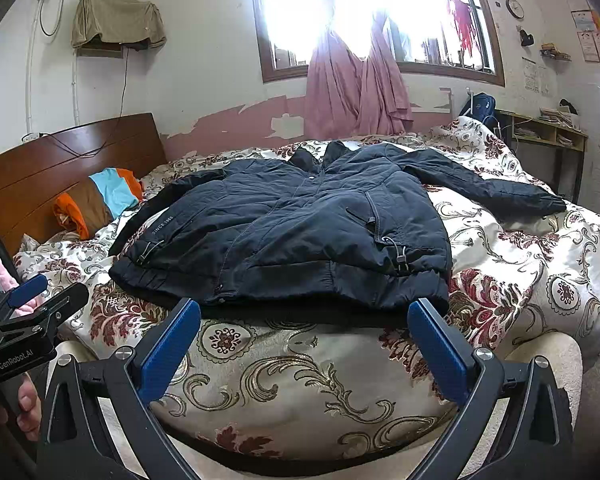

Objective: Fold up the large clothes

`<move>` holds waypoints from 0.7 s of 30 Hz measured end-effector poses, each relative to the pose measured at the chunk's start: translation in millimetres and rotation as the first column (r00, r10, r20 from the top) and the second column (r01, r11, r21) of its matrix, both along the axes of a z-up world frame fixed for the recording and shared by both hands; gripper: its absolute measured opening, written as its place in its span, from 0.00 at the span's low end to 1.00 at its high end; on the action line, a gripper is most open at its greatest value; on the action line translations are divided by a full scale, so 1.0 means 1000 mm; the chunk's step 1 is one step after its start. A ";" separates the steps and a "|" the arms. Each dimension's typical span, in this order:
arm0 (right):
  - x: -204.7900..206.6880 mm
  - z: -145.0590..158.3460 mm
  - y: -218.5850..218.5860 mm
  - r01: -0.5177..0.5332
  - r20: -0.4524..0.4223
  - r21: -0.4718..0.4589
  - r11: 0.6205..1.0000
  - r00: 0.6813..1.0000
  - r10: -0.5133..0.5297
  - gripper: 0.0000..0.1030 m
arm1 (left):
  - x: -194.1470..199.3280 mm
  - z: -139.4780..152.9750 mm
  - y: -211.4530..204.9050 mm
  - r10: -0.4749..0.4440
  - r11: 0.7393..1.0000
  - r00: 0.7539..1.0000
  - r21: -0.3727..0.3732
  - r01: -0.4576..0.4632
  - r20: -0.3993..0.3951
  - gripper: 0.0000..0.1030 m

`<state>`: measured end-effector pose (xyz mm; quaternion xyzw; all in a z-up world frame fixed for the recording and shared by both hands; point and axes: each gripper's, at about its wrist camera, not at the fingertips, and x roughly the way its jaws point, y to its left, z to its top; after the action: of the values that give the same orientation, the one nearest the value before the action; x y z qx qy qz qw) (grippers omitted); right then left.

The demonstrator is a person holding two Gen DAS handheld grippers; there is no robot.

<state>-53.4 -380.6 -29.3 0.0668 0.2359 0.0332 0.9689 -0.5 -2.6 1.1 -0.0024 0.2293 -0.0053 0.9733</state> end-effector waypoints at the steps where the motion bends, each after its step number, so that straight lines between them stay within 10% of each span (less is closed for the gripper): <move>1: 0.000 0.000 0.000 0.000 0.000 0.000 1.000 1.000 0.000 0.99 | 0.000 0.000 0.001 0.000 1.000 1.000 -0.001 0.000 -0.001 1.00; 21: 0.003 0.000 0.000 0.005 -0.002 0.002 1.000 1.000 -0.005 0.99 | 0.002 0.005 -0.001 -0.037 0.999 0.999 -0.021 0.036 -0.022 1.00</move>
<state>-50.4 -380.7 -29.5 0.0682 0.2365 0.0307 0.9688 1.6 -3.8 6.4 -0.0080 0.2403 -0.0253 0.9703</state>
